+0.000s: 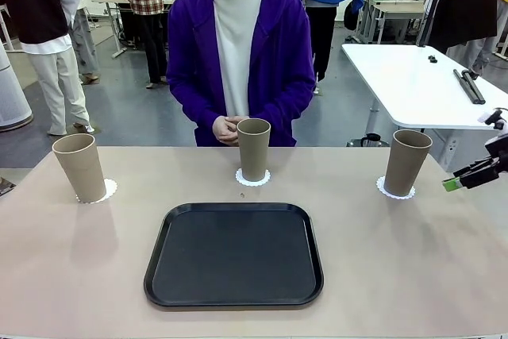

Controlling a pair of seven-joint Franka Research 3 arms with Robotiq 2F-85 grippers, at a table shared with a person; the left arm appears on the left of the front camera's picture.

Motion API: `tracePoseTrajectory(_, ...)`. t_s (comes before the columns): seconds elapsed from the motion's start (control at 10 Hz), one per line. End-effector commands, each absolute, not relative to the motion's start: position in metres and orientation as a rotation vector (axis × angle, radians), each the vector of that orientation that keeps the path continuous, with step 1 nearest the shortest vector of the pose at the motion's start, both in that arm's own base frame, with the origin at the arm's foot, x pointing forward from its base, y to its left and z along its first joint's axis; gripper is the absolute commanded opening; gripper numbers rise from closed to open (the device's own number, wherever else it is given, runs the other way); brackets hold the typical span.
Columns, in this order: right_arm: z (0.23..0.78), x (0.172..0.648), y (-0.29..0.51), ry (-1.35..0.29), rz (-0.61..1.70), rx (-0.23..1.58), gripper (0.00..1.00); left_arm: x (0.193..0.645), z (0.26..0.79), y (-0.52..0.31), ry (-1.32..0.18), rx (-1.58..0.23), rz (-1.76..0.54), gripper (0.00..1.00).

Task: Place coasters on the table and set cups on them.
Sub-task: Take one Reusable plastic cup from the Flat Tray and place it on a coaster set by the human.

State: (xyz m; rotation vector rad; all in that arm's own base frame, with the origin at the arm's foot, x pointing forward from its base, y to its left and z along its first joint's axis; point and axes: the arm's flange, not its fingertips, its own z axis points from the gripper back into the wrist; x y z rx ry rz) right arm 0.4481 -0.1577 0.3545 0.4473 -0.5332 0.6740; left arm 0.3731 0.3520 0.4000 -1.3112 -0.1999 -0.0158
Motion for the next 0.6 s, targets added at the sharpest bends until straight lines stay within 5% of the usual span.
tracePoseTrajectory(0.0, 0.41, 0.431, -0.122, -0.433, 0.644, 0.462, 1.0, 0.372, 0.402, 0.352, -0.197, -1.304, -0.007, 1.0)
tracePoseTrajectory(0.5, 0.517, 0.396, -0.039, -0.313, 0.65, 0.21, 1.0, 0.372, 0.402, 0.352, -0.197, -1.304, -0.007, 1.0)
